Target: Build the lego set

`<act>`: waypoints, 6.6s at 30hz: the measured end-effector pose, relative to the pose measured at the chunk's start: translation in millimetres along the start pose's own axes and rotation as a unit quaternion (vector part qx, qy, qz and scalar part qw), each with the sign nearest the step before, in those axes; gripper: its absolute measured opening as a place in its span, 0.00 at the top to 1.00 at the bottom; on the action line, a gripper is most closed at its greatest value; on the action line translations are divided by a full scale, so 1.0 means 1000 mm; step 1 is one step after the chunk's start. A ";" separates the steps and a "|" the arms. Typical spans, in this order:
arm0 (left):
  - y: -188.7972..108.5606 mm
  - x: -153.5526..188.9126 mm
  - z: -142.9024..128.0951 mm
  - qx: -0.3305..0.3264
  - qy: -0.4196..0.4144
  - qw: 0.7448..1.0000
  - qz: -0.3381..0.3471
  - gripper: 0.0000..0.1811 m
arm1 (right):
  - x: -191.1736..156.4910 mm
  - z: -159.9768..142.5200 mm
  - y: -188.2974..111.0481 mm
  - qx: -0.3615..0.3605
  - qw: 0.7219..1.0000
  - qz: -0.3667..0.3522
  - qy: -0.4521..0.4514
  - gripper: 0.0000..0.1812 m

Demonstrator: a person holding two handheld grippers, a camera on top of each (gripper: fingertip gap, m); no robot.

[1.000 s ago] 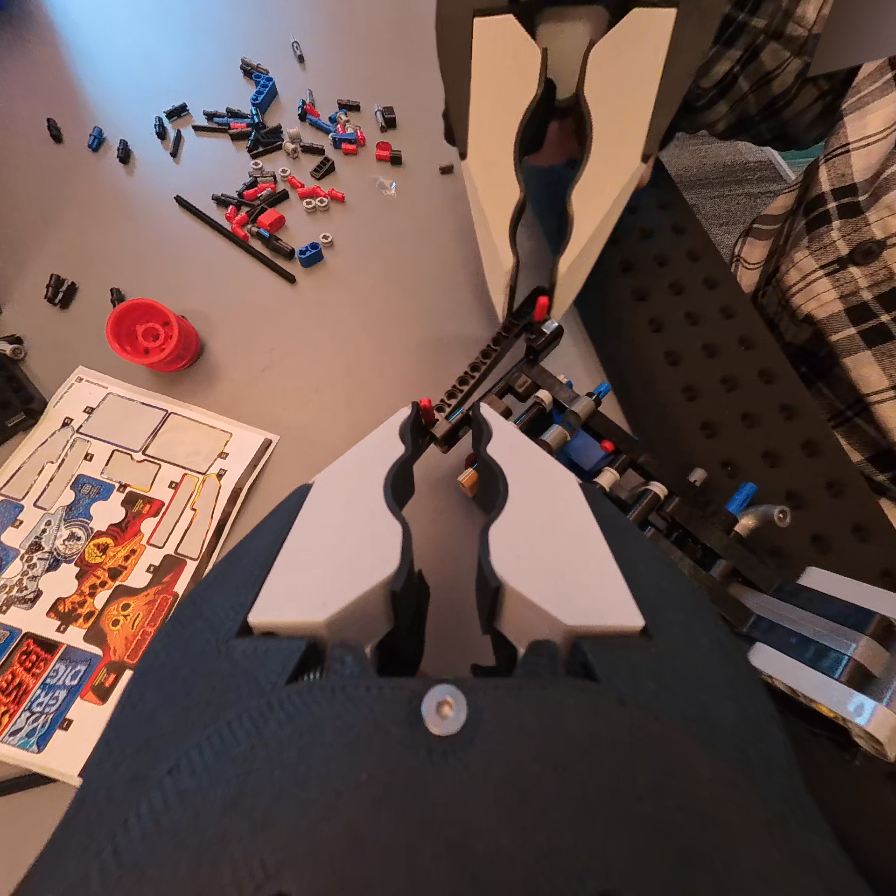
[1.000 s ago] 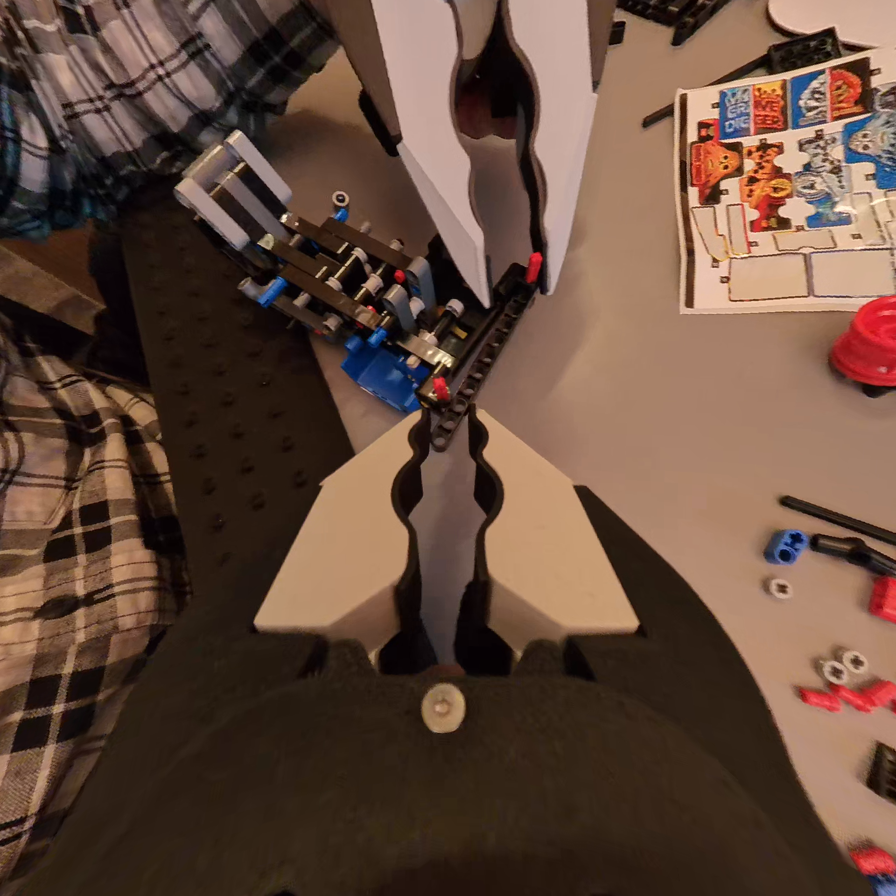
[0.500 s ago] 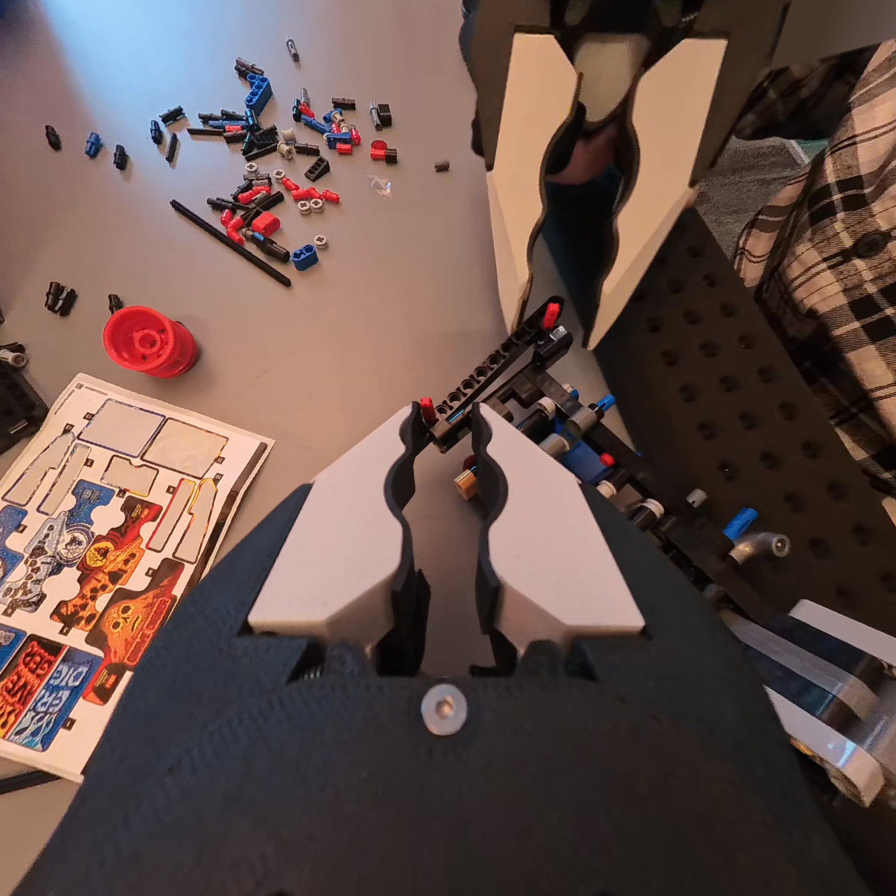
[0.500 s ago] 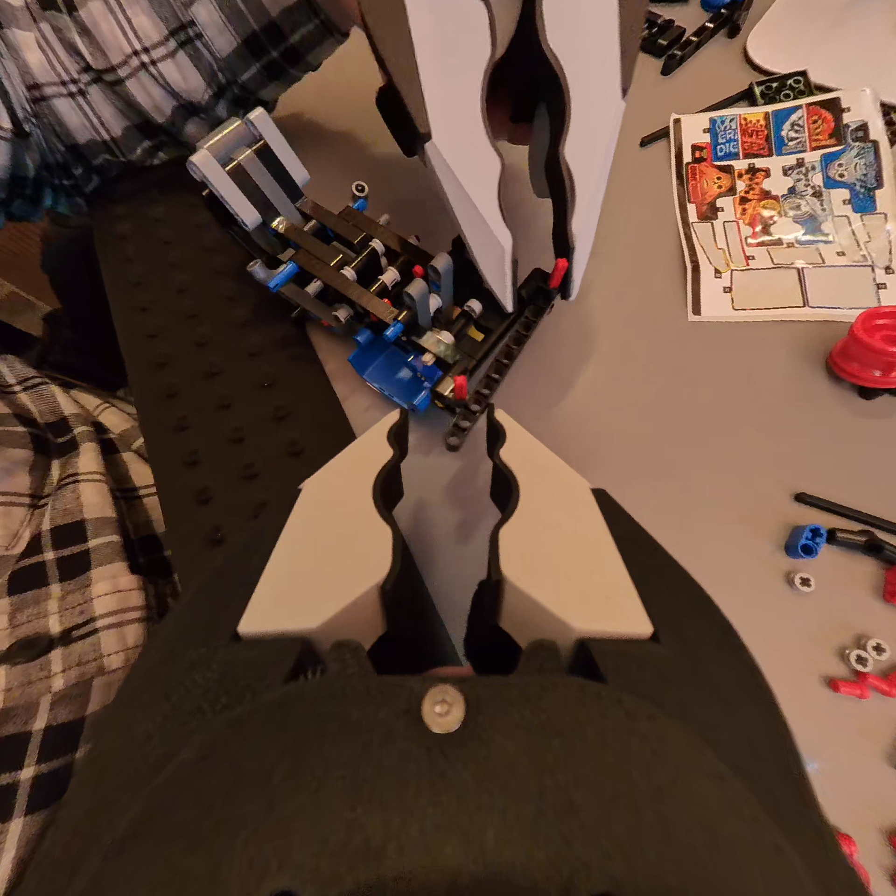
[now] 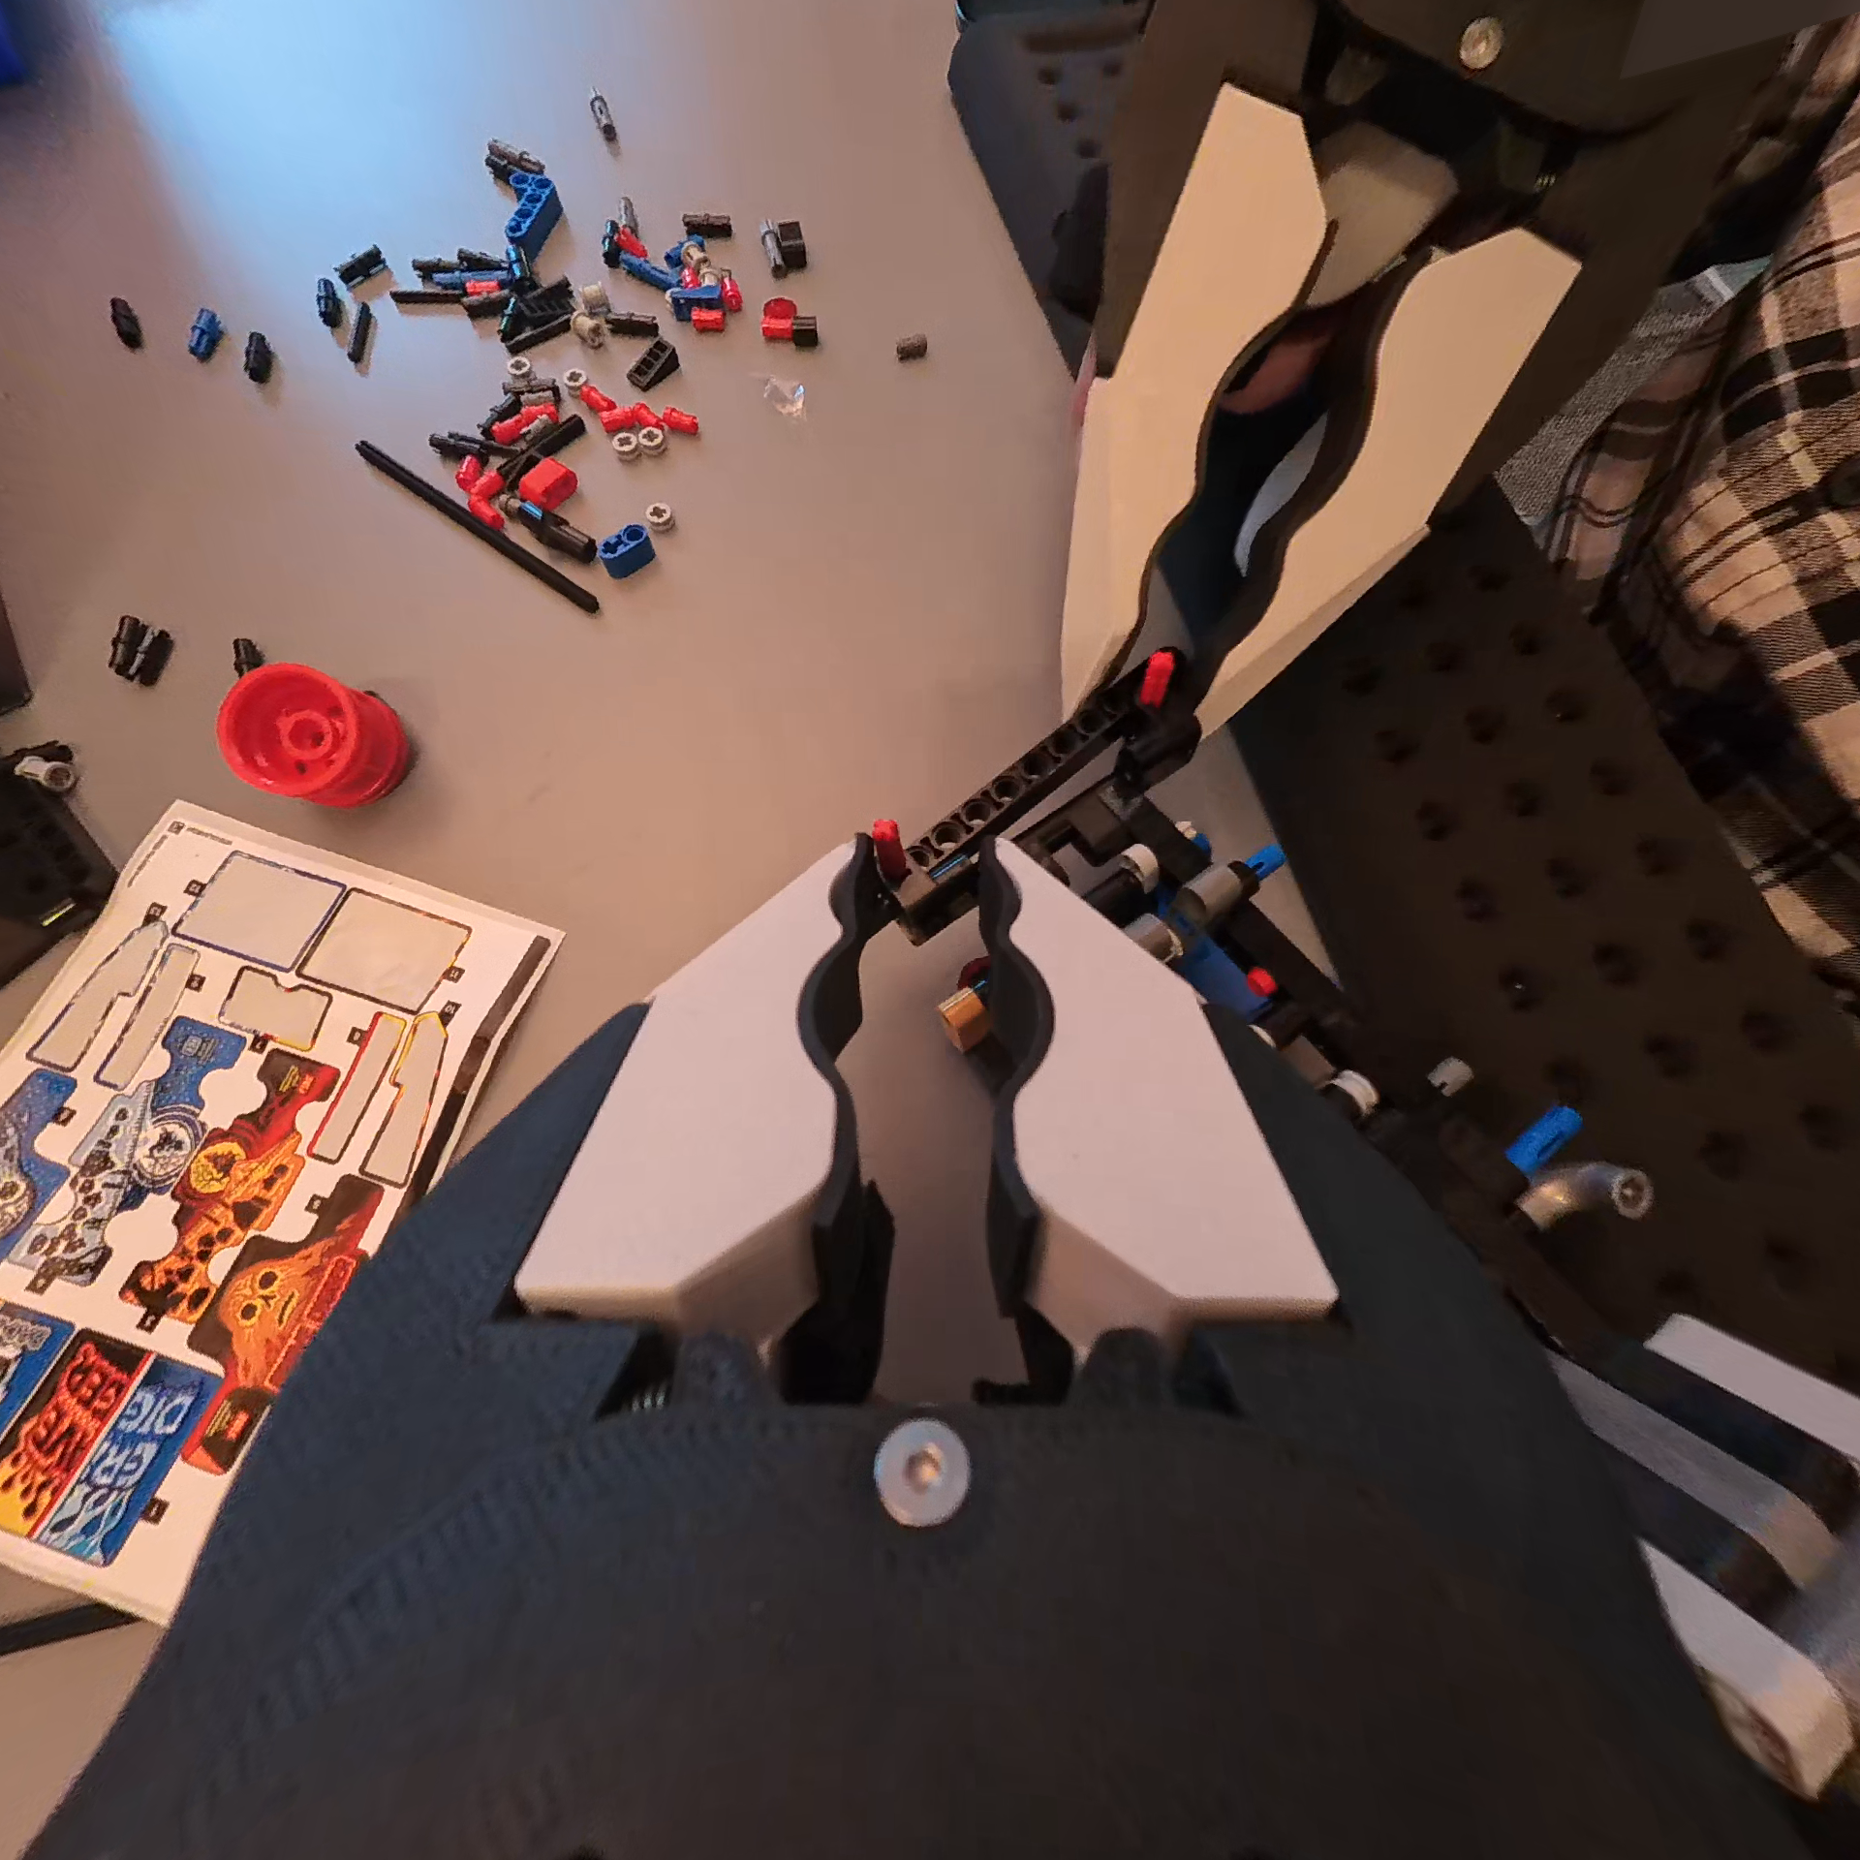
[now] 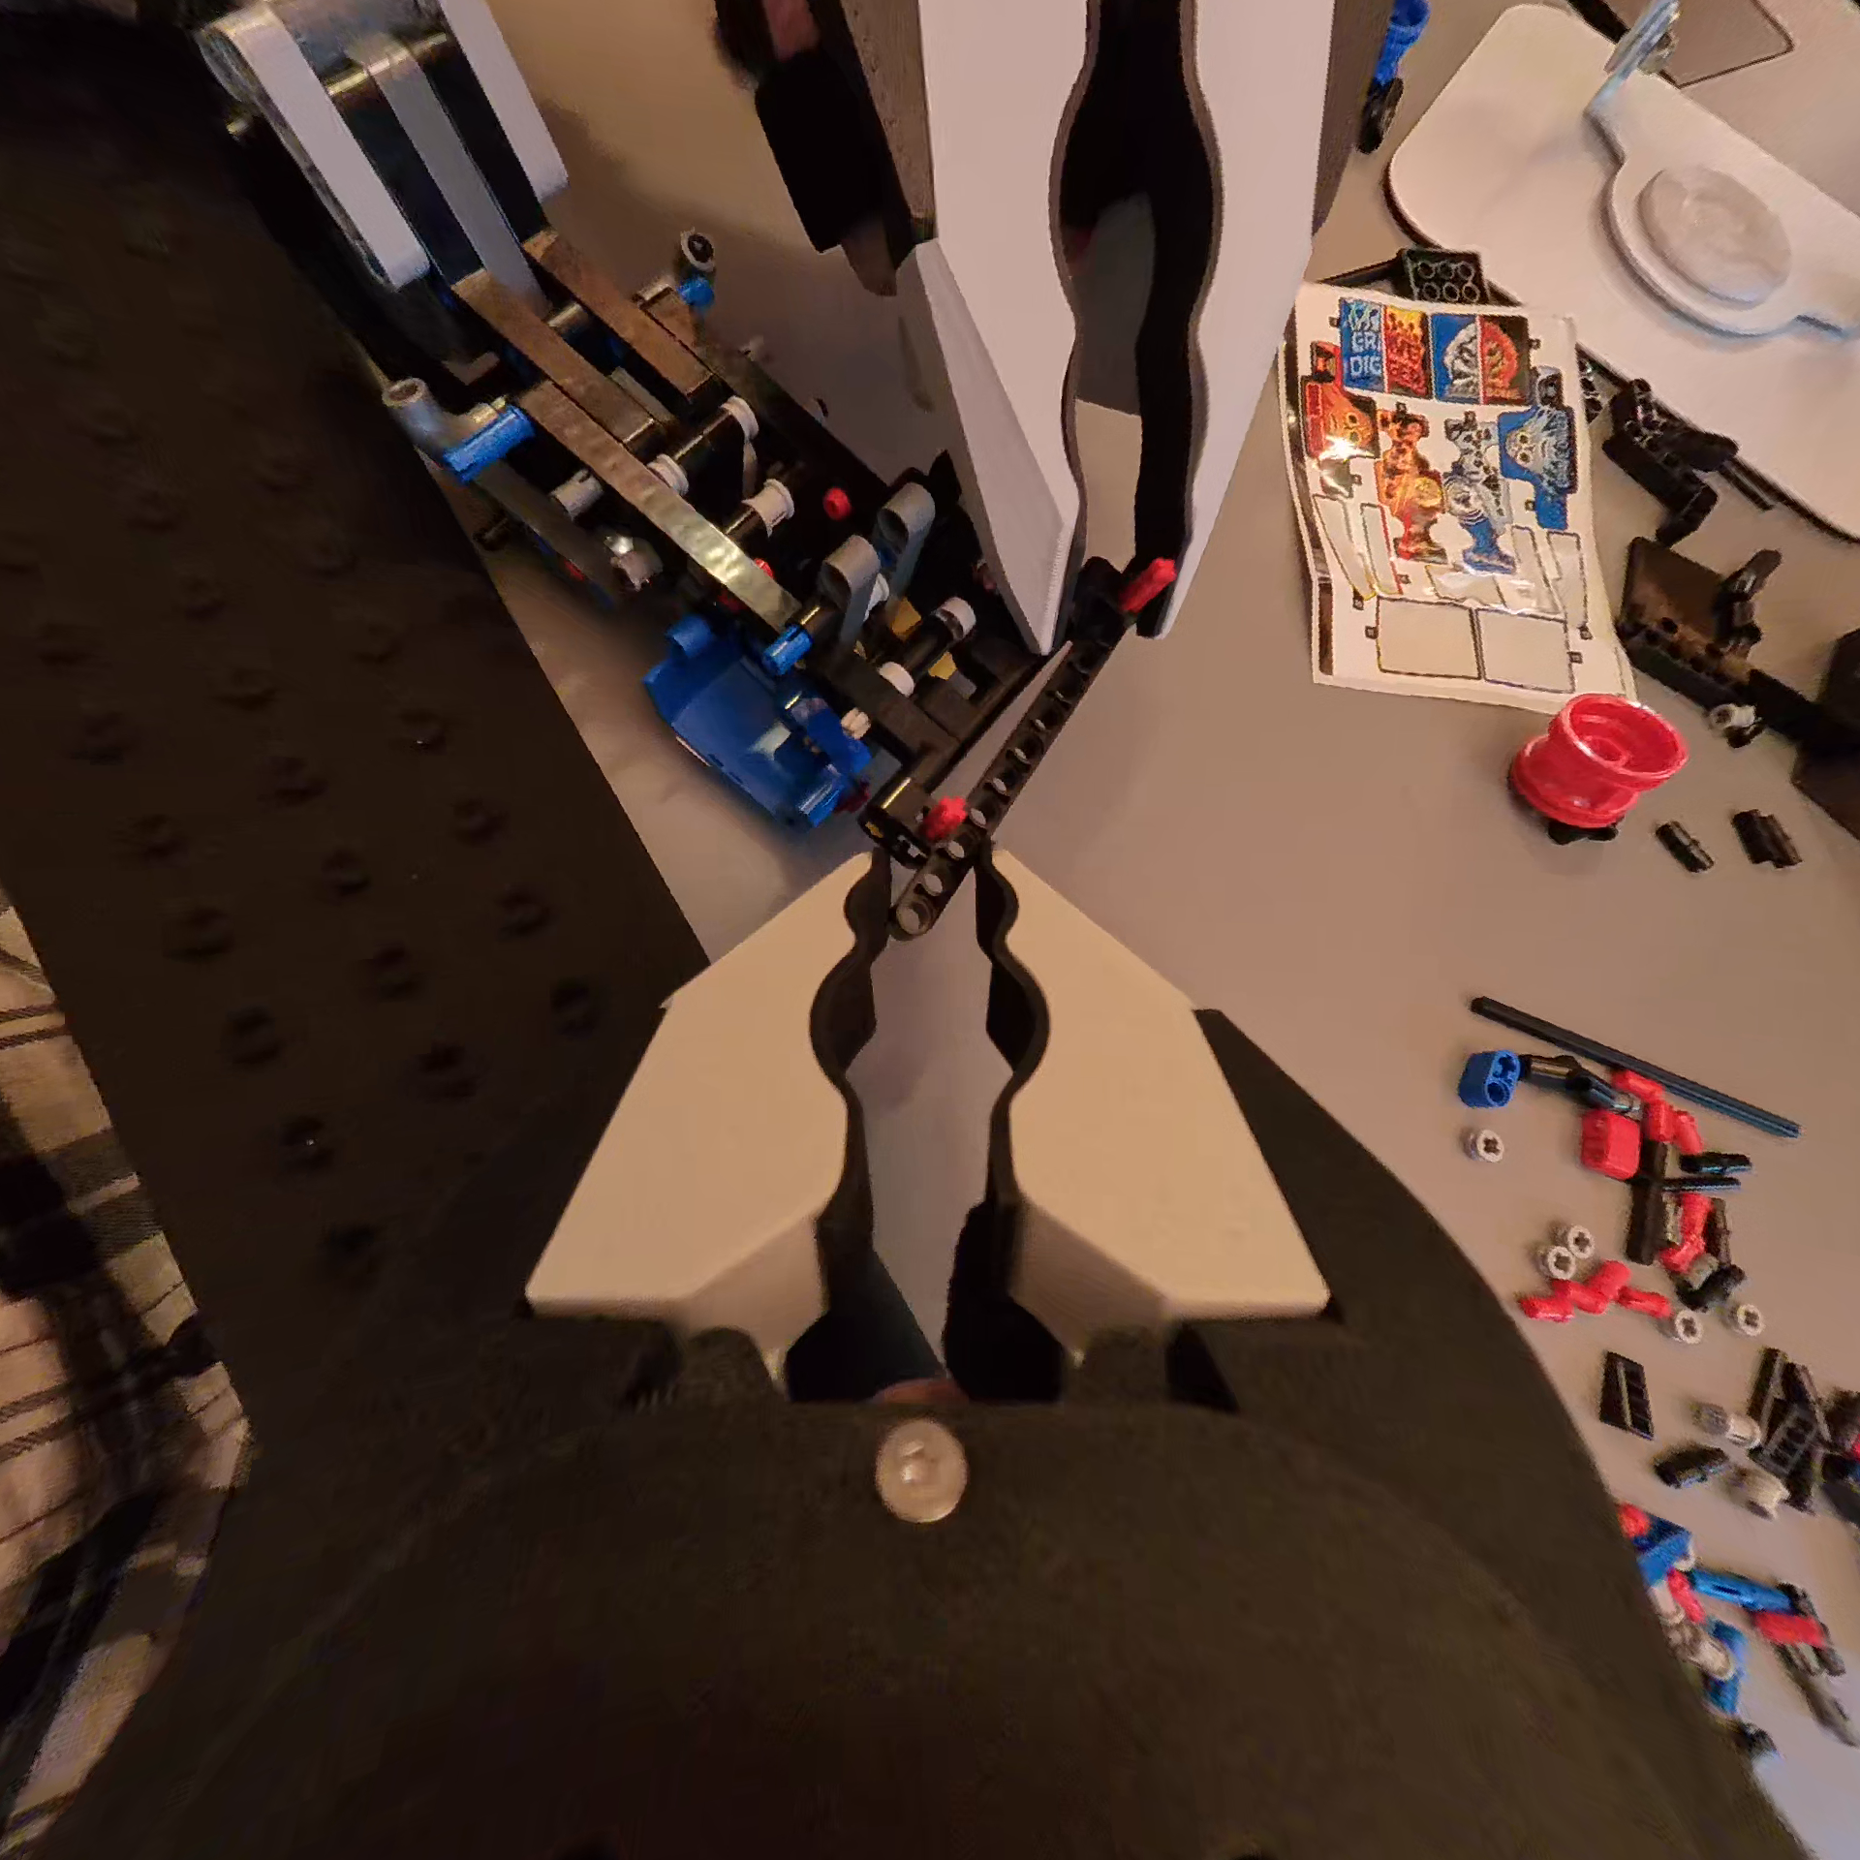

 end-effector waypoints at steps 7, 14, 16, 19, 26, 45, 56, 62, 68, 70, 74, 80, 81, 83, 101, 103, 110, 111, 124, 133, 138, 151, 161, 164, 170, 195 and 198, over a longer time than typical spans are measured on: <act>-0.004 0.004 -0.002 0.009 -0.001 1.000 0.015 0.89 | -0.005 0.002 0.003 0.009 0.999 -0.032 -0.012 0.92; -0.032 0.026 0.019 0.028 0.051 0.991 0.117 0.72 | -0.005 0.003 0.004 0.020 1.000 -0.023 0.001 0.92; -0.028 0.052 0.024 -0.006 0.112 0.987 0.118 0.77 | -0.005 0.003 0.004 0.023 1.000 -0.018 0.003 0.92; -0.005 0.071 0.016 -0.094 0.173 0.972 0.126 0.82 | -0.004 0.003 0.004 0.029 1.000 -0.010 0.005 0.92; 0.014 0.064 0.004 -0.155 0.191 0.958 0.146 0.93 | -0.004 0.005 0.006 0.038 0.999 0.003 0.009 0.93; 0.011 0.063 -0.001 -0.103 0.171 0.969 0.145 0.94 | -0.010 0.009 0.010 0.019 0.996 -0.060 -0.060 0.93; 0.008 0.059 -0.001 -0.077 0.157 0.973 0.150 0.95 | 0.001 0.007 0.004 0.058 0.998 -0.007 0.002 0.93; 0.006 0.056 -0.001 -0.065 0.146 0.977 0.142 0.95 | 0.001 0.008 0.006 0.056 0.998 -0.025 -0.015 0.94; 0.005 0.055 -0.002 -0.058 0.138 0.979 0.141 0.95 | 0.000 0.011 0.008 0.041 0.997 -0.051 -0.028 0.94; 0.005 0.054 -0.002 -0.054 0.134 0.980 0.140 0.95 | 0.001 0.011 0.007 0.046 0.998 -0.043 -0.006 0.95; 0.003 0.051 -0.002 -0.042 0.119 0.984 0.129 0.95 | 0.009 0.010 0.007 0.075 0.995 0.029 0.054 0.94; -0.002 0.042 -0.003 -0.008 0.070 0.992 0.104 0.95 | 0.023 0.011 0.009 0.099 0.987 0.085 0.093 0.94; -0.002 0.041 -0.003 -0.005 0.066 0.992 0.103 0.95 | 0.023 0.011 0.010 0.098 0.988 0.081 0.086 0.94; -0.004 0.039 -0.004 0.001 0.057 0.994 0.096 0.95 | 0.023 0.012 0.010 0.100 0.989 0.078 0.082 0.94; -0.005 0.034 -0.004 0.023 0.037 0.995 0.093 0.95 | 0.031 0.017 0.010 0.072 0.992 0.090 0.051 0.94; -0.005 0.034 -0.004 0.020 0.041 0.994 0.099 0.95 | 0.031 0.020 0.011 0.051 0.995 0.082 0.031 0.95; -0.006 0.033 -0.004 0.026 0.027 0.994 0.104 0.96 | 0.024 0.023 0.011 0.031 0.999 0.024 -0.013 0.95; -0.006 0.032 -0.004 0.028 0.021 0.994 0.104 0.96 | 0.023 0.024 0.012 0.030 0.999 0.017 -0.019 0.95; -0.005 0.036 -0.003 0.011 0.046 0.991 0.124 0.95 | 0.022 0.018 0.013 0.069 0.996 0.046 0.018 0.93; -0.004 0.041 -0.001 0.006 0.078 0.985 0.153 0.93 | 0.024 0.016 0.011 0.095 0.991 0.095 0.028 0.88; -0.003 0.045 -0.002 0.002 0.094 0.984 0.154 0.93 | 0.025 0.012 0.013 0.112 0.986 0.119 0.033 0.91; 0.003 0.055 0.002 -0.009 0.138 0.977 0.159 0.93 | 0.038 0.005 -0.002 0.161 0.954 0.237 0.088 0.80; 0.013 0.068 0.006 -0.051 0.213 0.954 0.204 0.93 | 0.073 -0.008 0.023 0.150 0.896 0.323 0.265 0.84; 0.016 0.074 0.007 -0.067 0.246 0.941 0.222 0.93 | 0.069 -0.006 0.031 0.152 0.872 0.362 0.291 0.87; 0.020 0.081 0.008 -0.077 0.292 0.923 0.238 0.93 | 0.066 -0.003 0.041 0.150 0.852 0.397 0.306 0.91; -0.019 0.013 -0.009 0.014 -0.058 0.990 0.131 0.76 | 0.060 0.000 0.044 0.140 0.879 0.372 0.263 0.92; -0.015 0.011 -0.009 0.028 -0.124 0.989 0.075 0.78 | 0.060 0.000 0.043 0.139 0.882 0.369 0.257 0.92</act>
Point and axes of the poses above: each gripper's, where its closed fingertips meet, y out along the fingers, z out of its top, x = y × z across the jaws, the point moved 7 cm from there along -y, back along the fingers, and after that the axes turned 11 degrees about -y, right-handed, at the moved point
